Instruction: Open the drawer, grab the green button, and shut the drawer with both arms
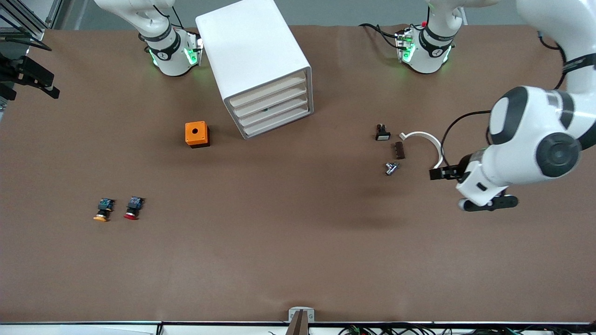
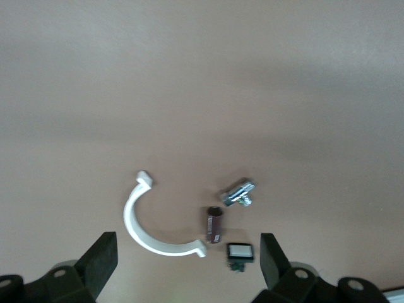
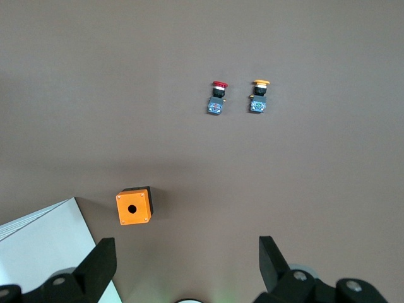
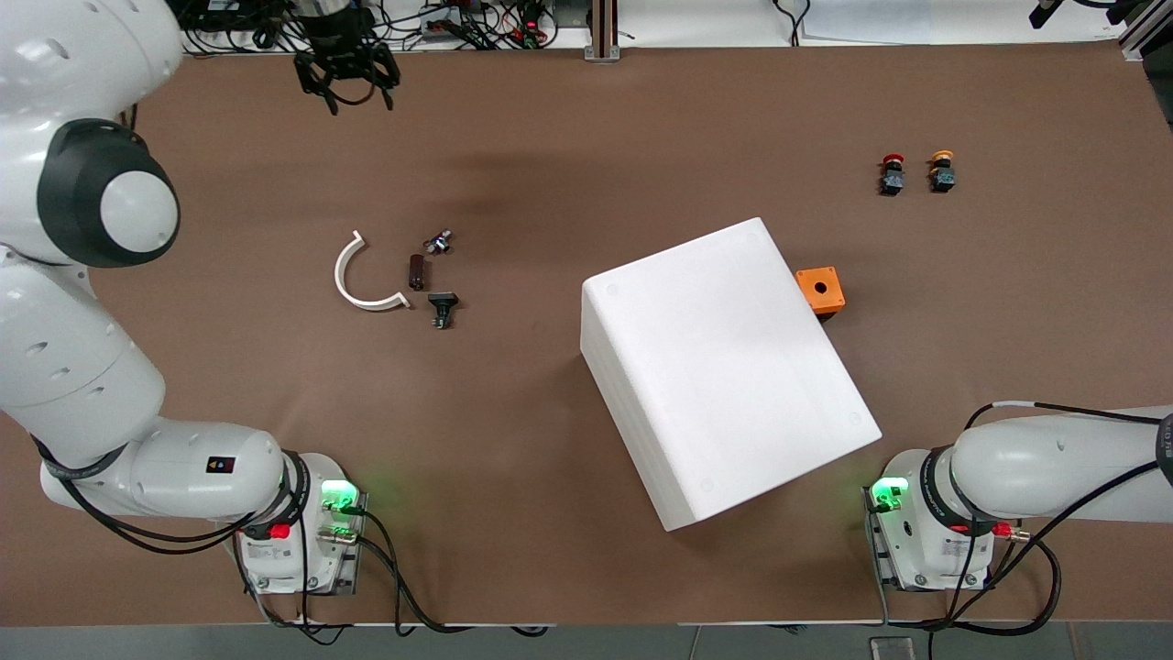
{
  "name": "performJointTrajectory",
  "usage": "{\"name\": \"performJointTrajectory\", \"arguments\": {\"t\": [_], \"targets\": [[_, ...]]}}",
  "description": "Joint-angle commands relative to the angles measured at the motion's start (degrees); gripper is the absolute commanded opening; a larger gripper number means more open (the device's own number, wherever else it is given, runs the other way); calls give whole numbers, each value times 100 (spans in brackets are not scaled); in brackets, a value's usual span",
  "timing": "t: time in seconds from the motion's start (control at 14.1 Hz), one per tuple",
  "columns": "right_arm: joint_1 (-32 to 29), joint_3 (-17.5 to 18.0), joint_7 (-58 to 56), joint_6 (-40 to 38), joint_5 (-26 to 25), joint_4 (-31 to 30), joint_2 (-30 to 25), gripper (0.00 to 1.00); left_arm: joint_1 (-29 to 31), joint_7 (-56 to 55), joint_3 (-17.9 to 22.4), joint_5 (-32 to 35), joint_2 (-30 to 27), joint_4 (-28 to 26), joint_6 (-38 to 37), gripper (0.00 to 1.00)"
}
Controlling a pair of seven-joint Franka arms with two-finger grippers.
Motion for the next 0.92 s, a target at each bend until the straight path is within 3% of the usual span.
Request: {"name": "performJointTrajectory", "arguments": {"t": [0.0,0.57,0.85], "targets": [[10,8,60,61,-65,-113,-129,100,-251,-577,11,19,209,152,4,99],[-25,-9,86,-45,14,-122,-120,100,-1104,-2414,73,37,1070,556,39,99],[-17,-9,86,-45,14,-122,-120,100,-1579,-3985,47,-16,1430,714,101,99]]}}
